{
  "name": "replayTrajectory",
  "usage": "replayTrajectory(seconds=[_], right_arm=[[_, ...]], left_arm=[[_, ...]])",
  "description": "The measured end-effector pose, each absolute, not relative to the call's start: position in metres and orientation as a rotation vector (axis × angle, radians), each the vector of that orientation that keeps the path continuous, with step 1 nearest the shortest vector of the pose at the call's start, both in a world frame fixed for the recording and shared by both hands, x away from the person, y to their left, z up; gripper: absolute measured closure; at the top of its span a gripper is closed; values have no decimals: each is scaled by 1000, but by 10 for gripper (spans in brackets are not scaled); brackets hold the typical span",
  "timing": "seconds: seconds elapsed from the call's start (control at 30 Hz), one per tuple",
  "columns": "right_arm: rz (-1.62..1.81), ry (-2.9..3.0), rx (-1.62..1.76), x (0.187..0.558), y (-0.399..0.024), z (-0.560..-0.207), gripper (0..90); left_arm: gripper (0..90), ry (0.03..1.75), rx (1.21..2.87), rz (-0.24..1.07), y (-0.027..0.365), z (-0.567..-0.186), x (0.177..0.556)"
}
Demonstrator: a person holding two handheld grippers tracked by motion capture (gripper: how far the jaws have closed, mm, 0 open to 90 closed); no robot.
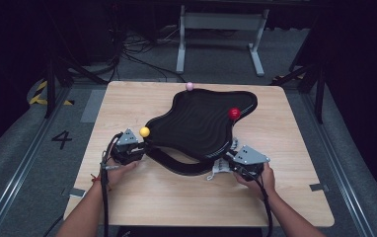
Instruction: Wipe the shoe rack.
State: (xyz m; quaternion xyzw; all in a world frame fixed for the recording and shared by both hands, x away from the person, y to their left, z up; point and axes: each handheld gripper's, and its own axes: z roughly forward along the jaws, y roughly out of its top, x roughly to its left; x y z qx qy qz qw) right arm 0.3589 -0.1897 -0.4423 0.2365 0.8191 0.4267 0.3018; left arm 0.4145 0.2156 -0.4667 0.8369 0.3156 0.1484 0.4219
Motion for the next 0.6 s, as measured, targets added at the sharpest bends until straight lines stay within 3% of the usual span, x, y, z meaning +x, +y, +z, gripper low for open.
replayTrajectory(seconds=[0.6], right_arm=[[1045, 2273, 671, 372, -184, -473, 809]], left_arm=[[742, 781, 2078, 364, 216, -470, 412]])
